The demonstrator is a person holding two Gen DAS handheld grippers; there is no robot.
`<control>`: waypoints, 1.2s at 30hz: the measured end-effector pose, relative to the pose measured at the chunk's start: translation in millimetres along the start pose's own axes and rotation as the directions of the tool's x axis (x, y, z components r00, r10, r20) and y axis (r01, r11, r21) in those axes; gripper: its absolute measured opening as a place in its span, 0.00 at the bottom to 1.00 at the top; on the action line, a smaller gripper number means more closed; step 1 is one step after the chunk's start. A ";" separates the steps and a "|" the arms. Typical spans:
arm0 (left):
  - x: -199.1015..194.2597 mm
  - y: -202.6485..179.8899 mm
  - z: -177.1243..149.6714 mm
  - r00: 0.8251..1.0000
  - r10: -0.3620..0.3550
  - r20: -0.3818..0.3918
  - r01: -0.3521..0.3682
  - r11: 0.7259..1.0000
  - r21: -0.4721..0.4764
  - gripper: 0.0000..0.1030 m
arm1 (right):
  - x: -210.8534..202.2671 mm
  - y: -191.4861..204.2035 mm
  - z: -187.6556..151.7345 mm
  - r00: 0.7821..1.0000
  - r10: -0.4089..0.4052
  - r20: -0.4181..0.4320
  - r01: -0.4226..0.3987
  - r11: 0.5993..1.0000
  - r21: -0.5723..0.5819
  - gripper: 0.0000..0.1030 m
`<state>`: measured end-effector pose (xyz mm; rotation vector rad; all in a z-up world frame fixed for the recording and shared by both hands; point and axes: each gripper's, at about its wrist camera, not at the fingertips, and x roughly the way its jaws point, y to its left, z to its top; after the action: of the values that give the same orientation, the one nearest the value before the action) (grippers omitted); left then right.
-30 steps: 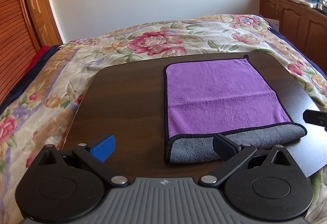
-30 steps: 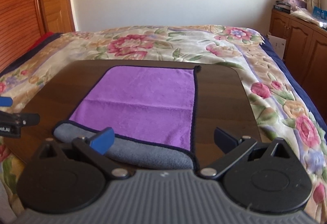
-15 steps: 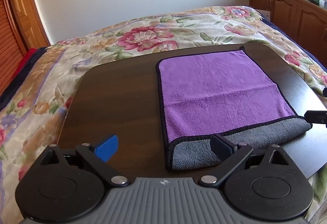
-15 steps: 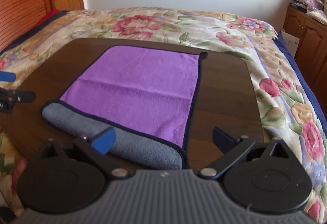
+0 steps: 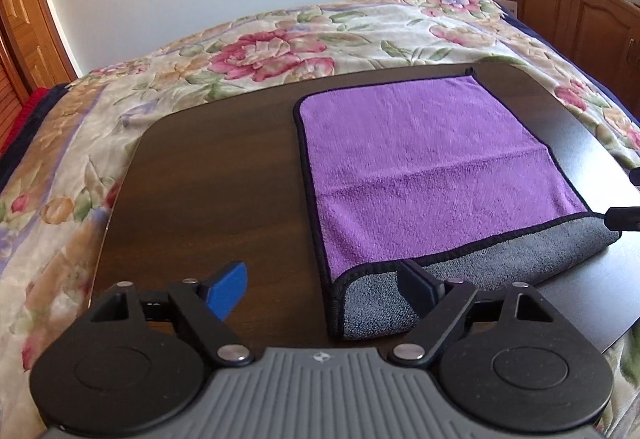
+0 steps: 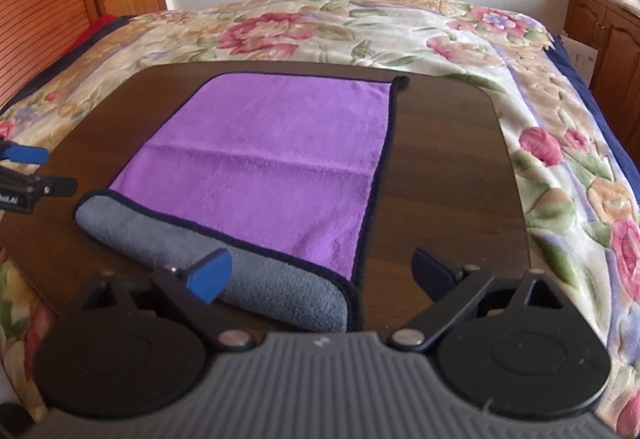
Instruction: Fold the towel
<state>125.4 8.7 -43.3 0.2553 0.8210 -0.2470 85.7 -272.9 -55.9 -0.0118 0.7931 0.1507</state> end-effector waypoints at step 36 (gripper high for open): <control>43.1 4.6 -5.7 0.981 -0.153 -0.121 0.150 0.988 -0.033 0.20 | 32.3 -27.5 -7.9 0.983 0.110 -0.146 -0.099 0.992 0.078 0.62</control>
<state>151.3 9.8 -78.6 0.1872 0.9668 -0.3674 106.3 -296.5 -85.7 0.0858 0.9496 0.2232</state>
